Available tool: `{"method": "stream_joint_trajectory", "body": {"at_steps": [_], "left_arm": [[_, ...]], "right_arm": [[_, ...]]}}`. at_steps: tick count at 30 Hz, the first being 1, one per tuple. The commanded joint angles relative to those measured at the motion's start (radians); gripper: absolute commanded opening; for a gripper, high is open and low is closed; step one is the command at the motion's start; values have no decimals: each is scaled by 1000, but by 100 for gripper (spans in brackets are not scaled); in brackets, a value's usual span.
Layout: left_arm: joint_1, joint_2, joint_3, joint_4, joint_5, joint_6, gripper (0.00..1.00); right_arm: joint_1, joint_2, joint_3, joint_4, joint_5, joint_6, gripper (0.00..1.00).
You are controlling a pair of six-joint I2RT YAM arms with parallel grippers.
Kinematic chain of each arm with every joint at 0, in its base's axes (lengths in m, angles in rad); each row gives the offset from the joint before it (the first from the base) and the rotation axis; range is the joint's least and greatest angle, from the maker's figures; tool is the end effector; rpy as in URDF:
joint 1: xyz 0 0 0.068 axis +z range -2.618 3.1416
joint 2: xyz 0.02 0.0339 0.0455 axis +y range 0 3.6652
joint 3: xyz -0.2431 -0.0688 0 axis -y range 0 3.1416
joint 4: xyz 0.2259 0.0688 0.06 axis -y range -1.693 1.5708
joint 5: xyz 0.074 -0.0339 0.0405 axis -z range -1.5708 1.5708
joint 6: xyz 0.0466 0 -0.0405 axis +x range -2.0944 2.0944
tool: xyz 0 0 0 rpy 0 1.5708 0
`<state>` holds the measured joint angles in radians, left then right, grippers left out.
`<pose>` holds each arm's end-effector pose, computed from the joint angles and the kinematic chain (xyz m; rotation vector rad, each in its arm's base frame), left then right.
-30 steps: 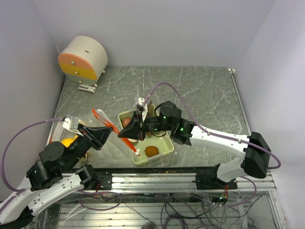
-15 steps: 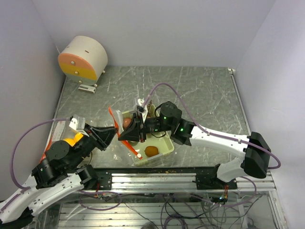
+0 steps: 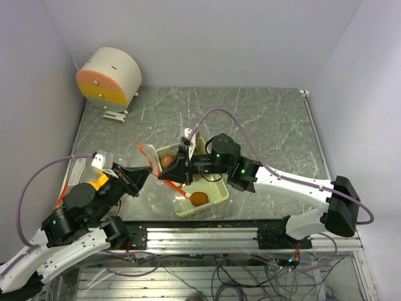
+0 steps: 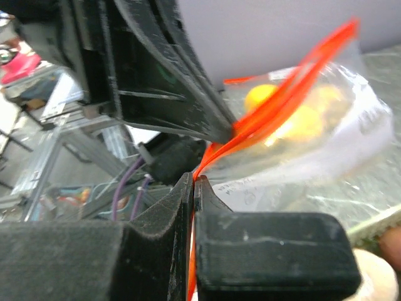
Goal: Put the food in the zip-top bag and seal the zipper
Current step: Open the zipper of the food storage bag.
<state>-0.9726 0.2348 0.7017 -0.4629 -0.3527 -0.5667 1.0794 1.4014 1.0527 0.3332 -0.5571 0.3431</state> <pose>0.0561 -0.0538 0.3258 0.0426 1.6443 -0.9241 0.1318 0.2985 0.3306 -1.0876 1.4528 1.5012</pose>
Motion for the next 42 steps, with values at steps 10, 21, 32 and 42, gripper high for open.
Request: {"method": "stream_joint_trajectory", "body": {"at_steps": [10,21,32,42], "left_arm": [[-2,-34,70,-232,-141,-55,7],[-2,90,264,-515,-222,-187,7],[-1,23,216,-392,-267,-143,7],[-1,59,75,-176,-230,-117,26]], "right_arm": [[-1,-41,19,-174,563,-10,1],[1,105,123,-441,1099,110,0],[2,11,19,-222,773,54,0],[17,-17,76,-129,515,55,0]]}}
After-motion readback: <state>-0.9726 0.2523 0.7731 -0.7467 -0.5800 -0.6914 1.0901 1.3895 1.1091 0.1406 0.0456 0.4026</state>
